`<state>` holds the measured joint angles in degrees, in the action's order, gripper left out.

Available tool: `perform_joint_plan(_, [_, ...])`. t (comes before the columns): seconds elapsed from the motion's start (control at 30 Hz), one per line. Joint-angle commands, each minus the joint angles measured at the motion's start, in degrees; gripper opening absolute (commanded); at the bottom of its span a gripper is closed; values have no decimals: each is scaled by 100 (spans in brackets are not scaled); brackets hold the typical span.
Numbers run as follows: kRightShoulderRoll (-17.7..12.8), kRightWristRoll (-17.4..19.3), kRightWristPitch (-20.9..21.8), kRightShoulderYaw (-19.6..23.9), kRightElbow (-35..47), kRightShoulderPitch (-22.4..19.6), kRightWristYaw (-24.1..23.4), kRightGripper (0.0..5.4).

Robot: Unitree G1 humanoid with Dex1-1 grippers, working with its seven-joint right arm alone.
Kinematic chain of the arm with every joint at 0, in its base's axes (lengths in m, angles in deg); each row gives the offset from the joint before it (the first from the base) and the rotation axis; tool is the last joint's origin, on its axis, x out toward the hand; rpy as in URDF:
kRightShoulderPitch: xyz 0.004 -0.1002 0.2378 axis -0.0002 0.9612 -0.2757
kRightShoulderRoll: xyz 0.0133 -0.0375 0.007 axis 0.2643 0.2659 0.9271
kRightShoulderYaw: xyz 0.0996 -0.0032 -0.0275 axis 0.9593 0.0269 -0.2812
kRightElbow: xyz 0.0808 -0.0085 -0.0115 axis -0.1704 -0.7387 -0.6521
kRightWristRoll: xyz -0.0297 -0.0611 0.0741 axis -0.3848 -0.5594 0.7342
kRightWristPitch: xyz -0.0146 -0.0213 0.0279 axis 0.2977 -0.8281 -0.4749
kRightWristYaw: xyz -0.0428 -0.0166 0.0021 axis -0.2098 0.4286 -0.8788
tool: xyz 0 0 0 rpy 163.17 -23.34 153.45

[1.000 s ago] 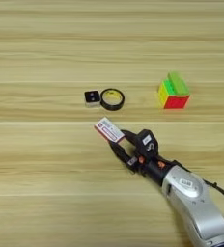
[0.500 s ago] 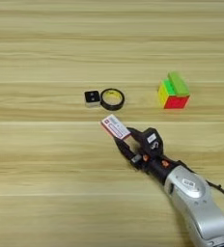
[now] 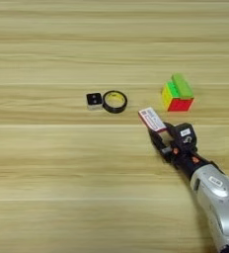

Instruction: Move the objects on the table

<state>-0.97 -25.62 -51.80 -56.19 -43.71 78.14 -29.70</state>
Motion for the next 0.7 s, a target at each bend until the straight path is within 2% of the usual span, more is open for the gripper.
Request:
perform_joint_plan(0.03, [-26, 8, 69, 168, -106, -435, -268, 244])
perform_joint_plan(0.13, [7, 0, 83, 143, -277, -569, -292, 263])
perform_joint_plan(0.53, [110, -96, 99, -56, -516, -828, -258, 396])
perform_joint_plan(0.7, [120, -101, 74, -128, -232, -708, -248, 441])
